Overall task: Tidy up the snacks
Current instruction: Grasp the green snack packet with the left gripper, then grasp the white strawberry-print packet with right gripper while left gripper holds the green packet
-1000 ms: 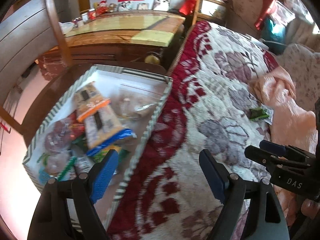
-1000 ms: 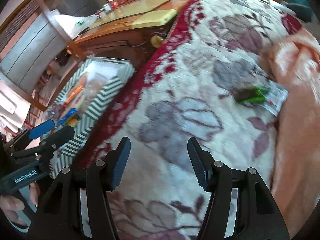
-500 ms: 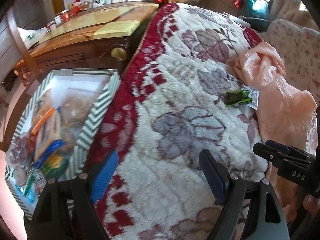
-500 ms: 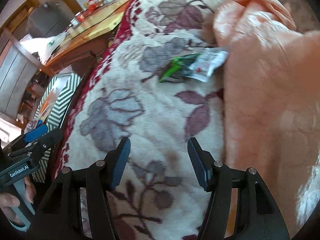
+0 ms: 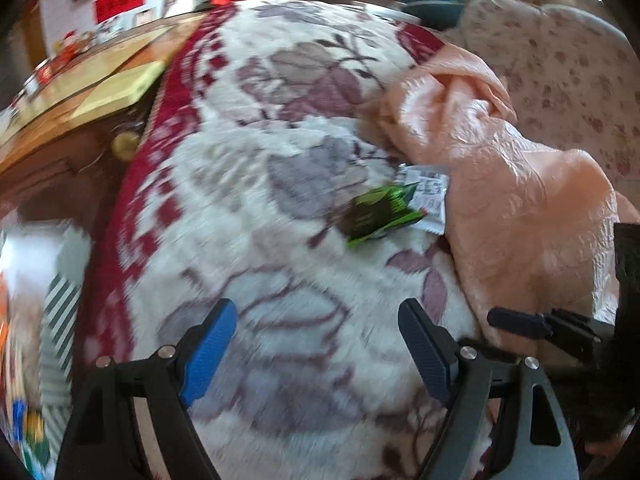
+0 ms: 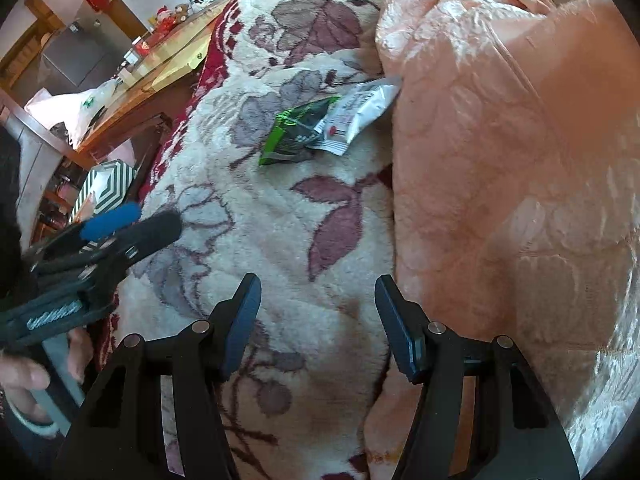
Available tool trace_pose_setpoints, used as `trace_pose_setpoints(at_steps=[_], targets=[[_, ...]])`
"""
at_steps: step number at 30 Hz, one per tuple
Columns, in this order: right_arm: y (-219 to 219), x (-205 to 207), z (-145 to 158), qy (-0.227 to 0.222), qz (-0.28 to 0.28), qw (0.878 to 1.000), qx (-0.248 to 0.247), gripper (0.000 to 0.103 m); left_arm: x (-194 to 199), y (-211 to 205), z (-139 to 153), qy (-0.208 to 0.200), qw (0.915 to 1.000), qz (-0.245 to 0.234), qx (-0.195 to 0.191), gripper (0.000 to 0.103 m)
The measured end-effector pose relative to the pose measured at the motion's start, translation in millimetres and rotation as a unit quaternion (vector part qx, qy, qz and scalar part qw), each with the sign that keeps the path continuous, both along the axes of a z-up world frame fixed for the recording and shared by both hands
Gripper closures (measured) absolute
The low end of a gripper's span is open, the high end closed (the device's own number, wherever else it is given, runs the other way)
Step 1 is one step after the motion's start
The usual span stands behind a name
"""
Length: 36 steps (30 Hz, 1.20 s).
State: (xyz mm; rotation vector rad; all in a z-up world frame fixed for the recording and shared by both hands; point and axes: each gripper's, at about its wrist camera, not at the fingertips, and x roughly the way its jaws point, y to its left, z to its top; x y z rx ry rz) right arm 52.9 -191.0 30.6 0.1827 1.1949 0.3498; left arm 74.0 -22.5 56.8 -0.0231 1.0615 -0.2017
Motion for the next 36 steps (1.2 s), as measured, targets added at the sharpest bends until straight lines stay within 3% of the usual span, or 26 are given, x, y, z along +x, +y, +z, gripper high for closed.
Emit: trace_pose_setpoints(at_steps=[12, 14, 15, 16, 21, 25, 29, 36], targets=[[-9, 2, -4, 0.003, 0.002, 1.000, 0.018, 0.044, 57, -54, -24, -0.027, 0.9956, -0.090, 0.005, 0.019], [-10, 3, -5, 0.004, 0.002, 1.000, 0.020, 0.044, 64, -57, -27, -0.026, 0.9953, -0.093, -0.007, 0.028], [-10, 3, -6, 0.004, 0.003, 1.000, 0.020, 0.044, 68, -57, -30, -0.019, 0.9954, -0.093, -0.012, 0.051], [-10, 3, -7, 0.005, 0.004, 1.000, 0.020, 0.044, 72, -57, -34, -0.006, 0.9954, -0.094, -0.016, 0.054], [-7, 3, -7, 0.004, 0.010, 1.000, 0.015, 0.044, 62, -50, -28, -0.020, 0.9946, -0.098, -0.029, 0.060], [-7, 7, -2, -0.004, 0.000, 1.000, 0.019, 0.044, 46, -30, -18, -0.024, 0.9969, -0.072, -0.018, 0.061], [-4, 26, 9, -0.021, -0.022, 0.999, 0.016, 0.044, 28, 4, -10, -0.015, 0.9995, -0.017, -0.020, 0.061], [17, 82, 8, -0.023, -0.036, 0.998, -0.040, 0.044, -16, 39, 1, -0.032, 0.9991, 0.027, 0.002, 0.061]])
